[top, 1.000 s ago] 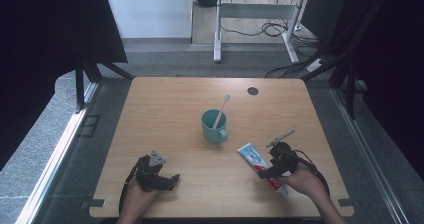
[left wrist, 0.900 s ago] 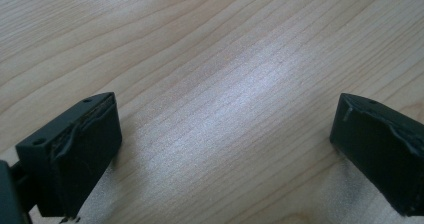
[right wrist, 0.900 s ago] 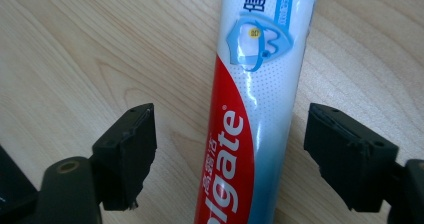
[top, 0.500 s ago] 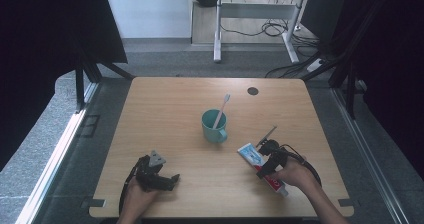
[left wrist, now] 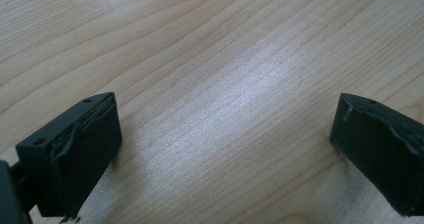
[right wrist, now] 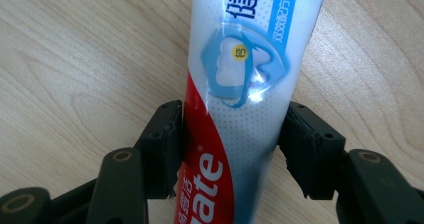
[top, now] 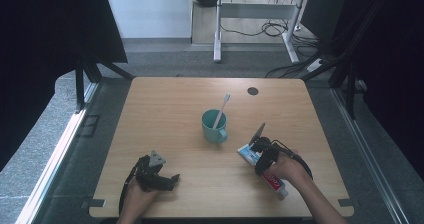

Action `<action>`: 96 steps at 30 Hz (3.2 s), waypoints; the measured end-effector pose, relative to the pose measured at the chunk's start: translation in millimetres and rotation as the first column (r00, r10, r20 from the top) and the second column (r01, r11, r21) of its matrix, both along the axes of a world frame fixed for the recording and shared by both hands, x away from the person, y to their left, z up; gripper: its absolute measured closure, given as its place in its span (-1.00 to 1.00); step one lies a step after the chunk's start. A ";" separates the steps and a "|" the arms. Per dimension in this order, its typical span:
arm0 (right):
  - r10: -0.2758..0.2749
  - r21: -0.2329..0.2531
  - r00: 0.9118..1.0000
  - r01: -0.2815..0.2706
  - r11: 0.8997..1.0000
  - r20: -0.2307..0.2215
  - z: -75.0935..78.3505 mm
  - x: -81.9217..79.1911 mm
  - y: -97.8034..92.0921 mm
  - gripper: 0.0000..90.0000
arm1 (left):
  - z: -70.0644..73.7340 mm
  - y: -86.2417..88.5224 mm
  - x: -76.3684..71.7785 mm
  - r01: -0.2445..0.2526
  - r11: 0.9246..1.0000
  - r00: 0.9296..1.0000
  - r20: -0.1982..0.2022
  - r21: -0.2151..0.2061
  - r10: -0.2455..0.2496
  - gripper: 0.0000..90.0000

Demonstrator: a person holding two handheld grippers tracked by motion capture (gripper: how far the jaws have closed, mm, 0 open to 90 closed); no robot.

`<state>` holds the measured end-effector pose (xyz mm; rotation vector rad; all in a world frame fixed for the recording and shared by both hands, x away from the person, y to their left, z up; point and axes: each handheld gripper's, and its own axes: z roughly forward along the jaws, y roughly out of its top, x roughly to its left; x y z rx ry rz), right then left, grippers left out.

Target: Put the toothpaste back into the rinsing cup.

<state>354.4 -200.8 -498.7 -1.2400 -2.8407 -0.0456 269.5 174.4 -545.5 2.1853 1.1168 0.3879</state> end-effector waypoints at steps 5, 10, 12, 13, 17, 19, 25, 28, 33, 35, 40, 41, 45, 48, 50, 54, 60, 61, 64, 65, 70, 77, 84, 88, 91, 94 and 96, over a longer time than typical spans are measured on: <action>-0.006 -0.021 1.000 0.005 1.000 -0.011 -0.8 1.7 1.6 0.00 | 0.0 0.0 0.0 0.000 1.000 1.000 0.000 0.000 0.000 -1.00; -0.003 -0.039 1.000 0.002 0.999 -0.018 -2.2 2.5 4.2 0.06 | 0.0 0.0 -0.1 0.000 1.000 1.000 0.000 0.000 0.000 -1.00; -0.005 -0.046 1.000 0.005 0.999 -0.020 -1.8 2.5 5.2 0.13 | 0.0 0.0 -0.1 0.000 1.000 1.000 0.000 0.000 0.000 -1.00; -0.003 -0.048 1.000 0.002 0.999 -0.019 -1.4 2.5 5.4 0.17 | 0.0 0.0 -0.1 0.000 1.000 1.000 0.000 0.000 0.000 -1.00; 0.009 -0.038 1.000 -0.010 0.999 -0.019 1.7 1.6 5.1 0.39 | 0.0 0.0 -0.1 0.000 1.000 1.000 0.000 0.000 0.000 -1.00; 0.026 -0.027 1.000 -0.026 0.999 -0.012 4.5 1.0 3.2 0.49 | 0.0 0.0 -0.1 0.000 1.000 1.000 0.000 0.000 0.000 -1.00; 0.048 -0.010 0.999 -0.048 0.999 0.008 7.5 -2.7 1.5 0.57 | 0.0 0.0 -0.1 0.000 1.000 1.000 0.000 0.000 0.000 -1.00; 0.058 -0.010 0.998 -0.058 0.998 0.012 7.9 -4.2 2.0 0.59 | 0.0 0.0 -0.1 0.000 1.000 1.000 0.000 0.000 0.000 -1.00; 0.078 0.000 0.997 -0.078 0.997 0.017 9.4 -6.0 0.7 0.60 | 0.0 0.0 -0.1 0.000 1.000 1.000 0.000 0.000 0.000 -1.00; 0.080 0.006 0.997 -0.080 0.997 0.016 11.3 -7.4 0.2 0.60 | 0.0 0.0 -0.1 0.000 1.000 1.000 0.000 0.000 0.000 -1.00; 0.086 0.040 0.995 -0.088 0.995 0.048 18.1 -8.8 -3.5 0.60 | 0.0 0.0 -0.1 0.000 1.000 1.000 0.000 0.000 0.000 -1.00; 0.085 0.045 0.995 -0.088 0.995 0.051 20.0 -8.8 -4.4 0.60 | 0.0 0.0 -0.1 0.000 1.000 1.000 0.000 0.000 0.000 -1.00; 0.095 0.075 0.993 -0.101 0.992 0.071 27.2 -9.6 -8.1 0.60 | 0.0 0.0 -0.1 -0.001 1.000 1.000 0.000 0.000 0.001 -1.00; 0.093 0.104 0.992 -0.102 0.989 0.088 31.4 -10.8 -9.8 0.60 | 0.0 0.0 -0.1 0.000 1.000 1.000 0.000 0.000 0.000 -1.00; 0.096 0.119 0.990 -0.108 0.987 0.098 33.7 -11.2 -10.8 0.60 | 0.0 0.0 -0.1 0.000 1.000 1.000 0.000 0.000 0.000 -1.00; 0.094 0.139 0.988 -0.111 0.984 0.123 38.6 -12.5 -12.1 0.60 | 0.0 0.0 -0.1 -0.001 1.000 1.000 0.000 -0.001 0.001 -1.00; 0.076 0.189 0.979 -0.113 0.975 0.190 46.5 -14.5 -15.6 0.61 | 0.0 -0.1 -0.1 -0.001 1.000 1.000 0.000 -0.001 0.001 -1.00; 0.074 0.200 0.977 -0.115 0.973 0.201 47.7 -15.0 -16.4 0.61 | 0.0 0.0 -0.1 0.000 1.000 1.000 0.000 -0.001 0.000 -1.00; 0.061 0.233 0.974 -0.112 0.966 0.217 50.8 -16.3 -18.7 0.61 | 0.0 -0.1 -0.1 -0.001 1.000 1.000 0.000 -0.001 0.001 -1.00; 0.054 0.243 0.972 -0.111 0.964 0.230 51.8 -16.9 -19.4 0.61 | 0.0 0.0 -0.1 -0.001 1.000 1.000 0.000 -0.001 0.001 -1.00; 0.031 0.284 0.958 -0.115 0.952 0.285 57.0 -19.9 -22.4 0.61 | 0.0 -0.1 -0.1 -0.001 1.000 1.000 0.000 -0.001 0.001 -1.00; 0.016 0.334 0.939 -0.138 0.932 0.343 60.5 -22.5 -24.5 0.60 | -0.1 -0.3 -0.3 -0.004 1.000 1.000 0.002 -0.004 0.004 -1.00; -0.015 0.380 0.907 -0.162 0.911 0.421 65.1 -25.1 -24.1 0.60 | -0.1 -0.1 -0.2 -0.002 1.000 1.000 0.002 -0.002 0.002 -0.99; -0.036 0.408 0.890 -0.173 0.896 0.455 69.0 -26.3 -22.9 0.61 | -0.1 -0.1 -0.2 -0.002 1.000 1.000 0.002 -0.001 0.002 -0.99; -0.050 0.429 0.872 -0.188 0.884 0.486 72.0 -26.9 -21.9 0.61 | -0.1 -0.1 -0.2 -0.002 1.000 1.000 0.002 -0.002 0.002 -1.00; -0.066 0.449 0.853 -0.206 0.870 0.518 74.7 -27.5 -20.5 0.61 | -0.1 -0.1 -0.2 -0.002 1.000 1.000 0.002 -0.002 0.002 -0.99; -0.079 0.463 0.840 -0.215 0.860 0.537 76.2 -27.7 -19.5 0.60 | -0.1 -0.1 -0.2 -0.002 1.000 1.000 0.002 -0.002 0.002 -0.99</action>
